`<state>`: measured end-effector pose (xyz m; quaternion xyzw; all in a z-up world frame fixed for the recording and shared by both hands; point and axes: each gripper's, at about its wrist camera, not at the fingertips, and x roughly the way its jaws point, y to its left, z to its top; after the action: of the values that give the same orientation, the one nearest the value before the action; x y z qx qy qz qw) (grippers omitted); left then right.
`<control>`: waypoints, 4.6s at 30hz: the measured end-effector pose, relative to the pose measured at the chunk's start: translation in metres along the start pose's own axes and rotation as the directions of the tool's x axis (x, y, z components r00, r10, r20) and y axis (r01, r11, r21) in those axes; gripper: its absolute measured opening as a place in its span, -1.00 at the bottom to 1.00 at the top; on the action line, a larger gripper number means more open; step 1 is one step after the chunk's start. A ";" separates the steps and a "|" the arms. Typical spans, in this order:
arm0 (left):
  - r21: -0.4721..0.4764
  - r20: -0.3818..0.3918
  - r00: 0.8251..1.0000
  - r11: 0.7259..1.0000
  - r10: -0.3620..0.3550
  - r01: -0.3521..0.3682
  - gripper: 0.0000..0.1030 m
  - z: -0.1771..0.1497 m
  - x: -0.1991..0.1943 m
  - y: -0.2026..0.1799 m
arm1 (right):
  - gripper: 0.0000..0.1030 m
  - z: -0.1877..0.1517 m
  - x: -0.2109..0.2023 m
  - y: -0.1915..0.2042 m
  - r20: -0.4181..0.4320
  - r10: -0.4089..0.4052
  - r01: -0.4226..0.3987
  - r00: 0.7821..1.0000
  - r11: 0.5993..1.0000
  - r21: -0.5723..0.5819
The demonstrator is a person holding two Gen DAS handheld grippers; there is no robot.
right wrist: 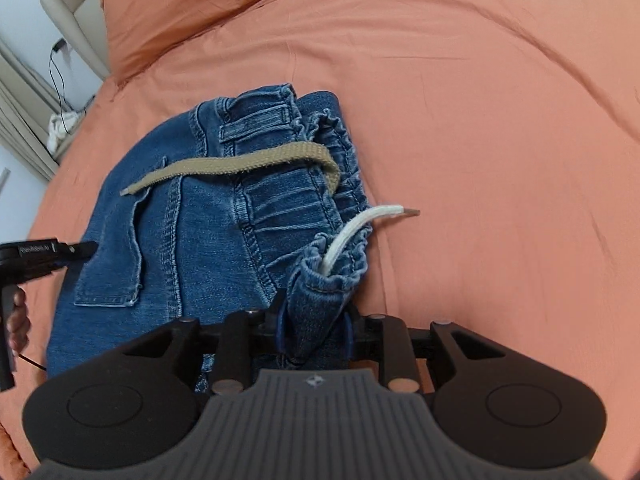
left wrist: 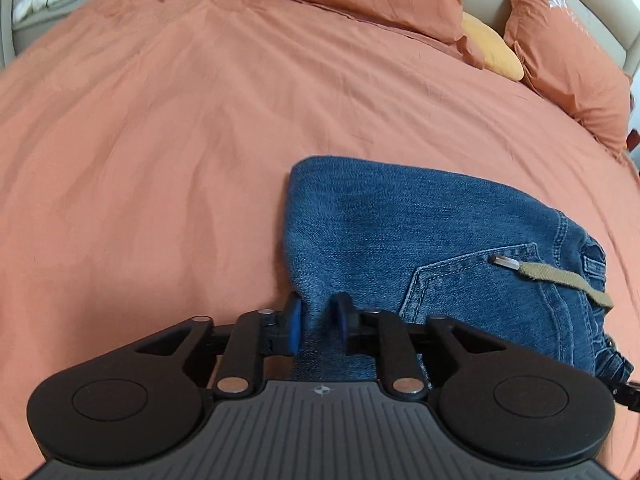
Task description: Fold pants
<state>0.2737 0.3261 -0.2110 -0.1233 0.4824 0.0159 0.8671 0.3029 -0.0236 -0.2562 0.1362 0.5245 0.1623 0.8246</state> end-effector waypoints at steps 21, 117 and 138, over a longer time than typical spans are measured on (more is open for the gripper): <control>0.295 -0.075 0.997 0.955 0.019 0.004 -0.38 -0.046 -0.111 -0.028 | -0.15 -0.023 -0.057 0.078 0.281 -0.089 0.220 0.955 0.849 -0.479; 0.078 0.373 0.903 0.963 0.211 -0.258 0.72 -0.188 -0.250 -0.165 | 0.90 -0.150 -0.225 0.100 0.433 0.059 0.117 0.900 0.923 -0.367; 0.099 0.379 0.902 0.960 0.206 -0.261 0.73 -0.189 -0.255 -0.166 | 0.90 -0.152 -0.231 0.092 0.444 0.059 0.106 0.894 0.935 -0.338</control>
<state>0.0043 0.1450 -0.0589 0.0048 0.3241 0.1070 0.9399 0.0617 -0.0263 -0.0929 0.0130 0.2847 0.2077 0.9358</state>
